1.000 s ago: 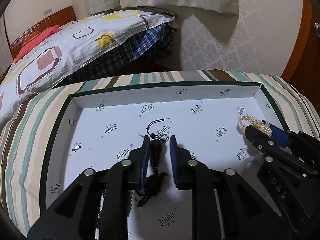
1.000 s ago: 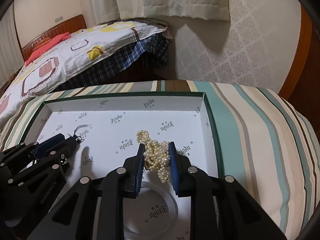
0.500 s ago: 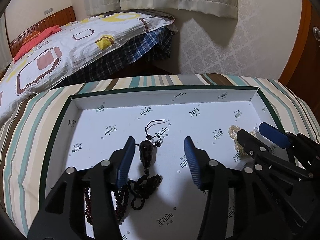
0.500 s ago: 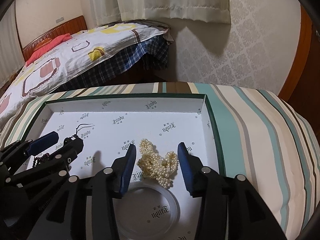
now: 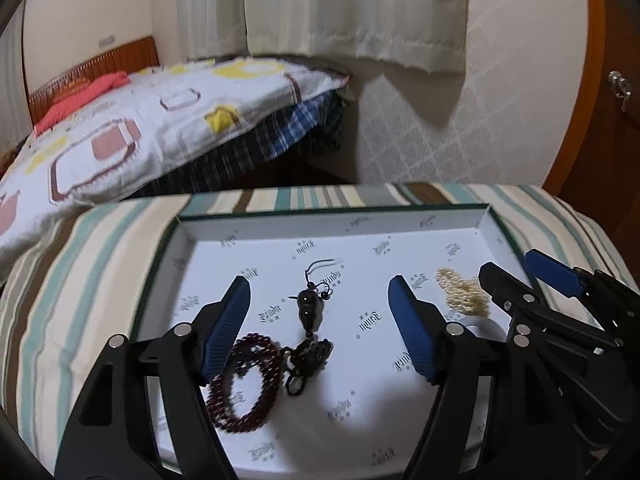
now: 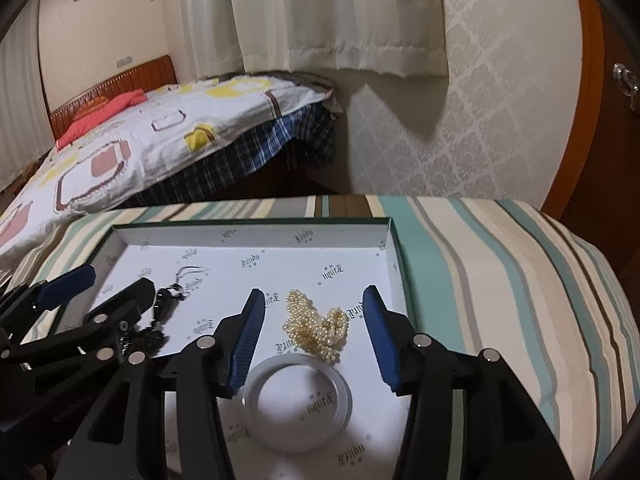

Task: Organize jewelry
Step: 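Raise both open tools out of the box back over the table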

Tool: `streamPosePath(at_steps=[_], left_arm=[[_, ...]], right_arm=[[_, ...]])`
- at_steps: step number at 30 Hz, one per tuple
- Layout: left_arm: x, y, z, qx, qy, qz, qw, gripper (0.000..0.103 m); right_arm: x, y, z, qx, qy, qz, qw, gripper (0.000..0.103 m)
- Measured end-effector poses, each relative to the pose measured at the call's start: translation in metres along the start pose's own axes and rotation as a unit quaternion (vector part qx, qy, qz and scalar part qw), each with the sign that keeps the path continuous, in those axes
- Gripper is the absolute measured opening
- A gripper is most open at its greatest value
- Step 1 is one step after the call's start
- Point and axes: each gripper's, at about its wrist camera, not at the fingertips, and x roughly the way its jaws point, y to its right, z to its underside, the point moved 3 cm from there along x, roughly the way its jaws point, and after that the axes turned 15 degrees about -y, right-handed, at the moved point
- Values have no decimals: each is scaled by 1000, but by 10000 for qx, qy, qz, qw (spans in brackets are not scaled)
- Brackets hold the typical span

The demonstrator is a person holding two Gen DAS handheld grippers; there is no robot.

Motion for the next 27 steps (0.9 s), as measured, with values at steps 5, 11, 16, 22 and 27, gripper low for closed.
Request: streamPosePath(at_steps=[5, 11, 16, 22, 27], left_arm=[[-35, -7, 12, 17, 359, -74, 9993, 71], [-66, -21, 35, -48, 555, -147, 9983, 71], [-86, -36, 60, -212, 604, -179, 9978, 71], [-99, -52, 87, -382, 591, -200, 9973, 71], [-107, -67, 113, -550, 636, -198, 9963, 71]], right_arm=[[-28, -3, 8, -6, 245, 32, 9997, 53], [-57, -11, 25, -64, 434, 103, 9990, 56], [-75, -16, 47, 8, 523, 34, 9986, 57], [-89, -22, 75, -20, 549, 68, 9985, 57], [-100, -22, 98, 34, 611, 81, 9981, 57]])
